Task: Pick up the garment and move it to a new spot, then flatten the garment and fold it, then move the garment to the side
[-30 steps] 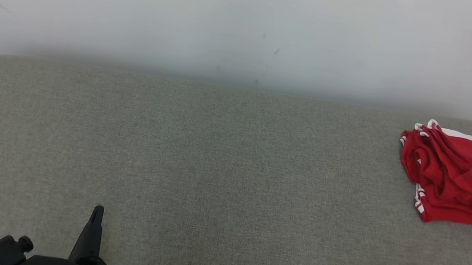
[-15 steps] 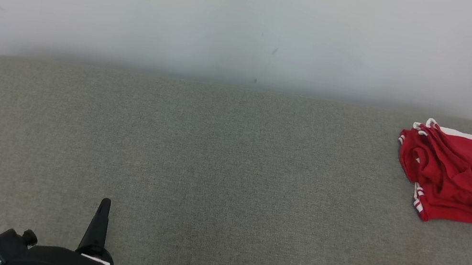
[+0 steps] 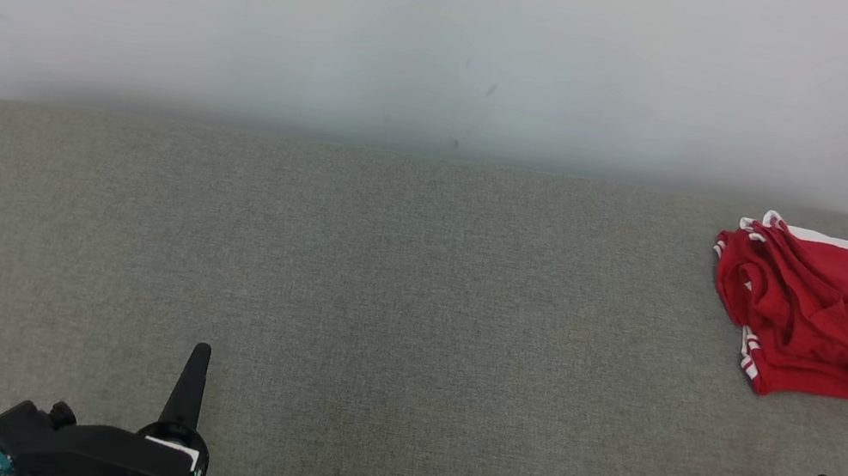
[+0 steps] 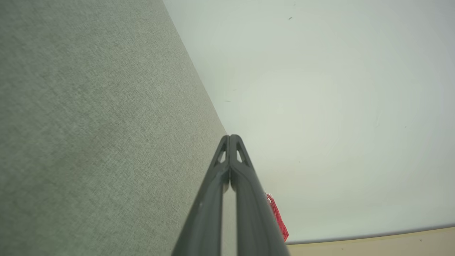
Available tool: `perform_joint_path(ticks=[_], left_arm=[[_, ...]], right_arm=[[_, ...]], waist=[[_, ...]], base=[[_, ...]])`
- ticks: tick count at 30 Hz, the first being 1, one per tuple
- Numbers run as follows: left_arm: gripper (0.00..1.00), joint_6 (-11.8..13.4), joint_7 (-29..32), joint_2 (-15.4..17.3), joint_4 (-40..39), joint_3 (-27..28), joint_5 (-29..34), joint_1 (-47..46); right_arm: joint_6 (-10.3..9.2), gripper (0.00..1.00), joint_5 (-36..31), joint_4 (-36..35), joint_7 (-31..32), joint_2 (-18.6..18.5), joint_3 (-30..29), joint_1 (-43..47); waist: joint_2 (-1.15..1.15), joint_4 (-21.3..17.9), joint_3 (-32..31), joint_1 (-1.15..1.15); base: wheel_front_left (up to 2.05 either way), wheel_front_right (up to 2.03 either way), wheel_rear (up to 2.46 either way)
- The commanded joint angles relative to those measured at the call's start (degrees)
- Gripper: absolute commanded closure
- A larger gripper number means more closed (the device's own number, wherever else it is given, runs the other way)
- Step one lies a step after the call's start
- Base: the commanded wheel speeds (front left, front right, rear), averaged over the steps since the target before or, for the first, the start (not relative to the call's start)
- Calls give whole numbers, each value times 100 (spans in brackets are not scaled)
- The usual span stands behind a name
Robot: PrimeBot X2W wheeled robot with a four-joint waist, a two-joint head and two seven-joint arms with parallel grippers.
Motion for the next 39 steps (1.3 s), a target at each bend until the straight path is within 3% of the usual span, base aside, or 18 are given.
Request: perform_joint_path(ticks=[1, 39], left_arm=[[100, -41, 17, 16, 0, -20, -130, -115], [100, -42, 240, 20, 216, -261, -1856, -527]], right_arm=[[-8, 100, 149, -27, 44, -9, -42, -96], [-11, 100, 1769, 46, 662, -7, -412, -322]], waist=[[-1, -2, 1, 0], [-1, -67, 20, 0]], base=[[0, 0, 0], [0, 0, 0]])
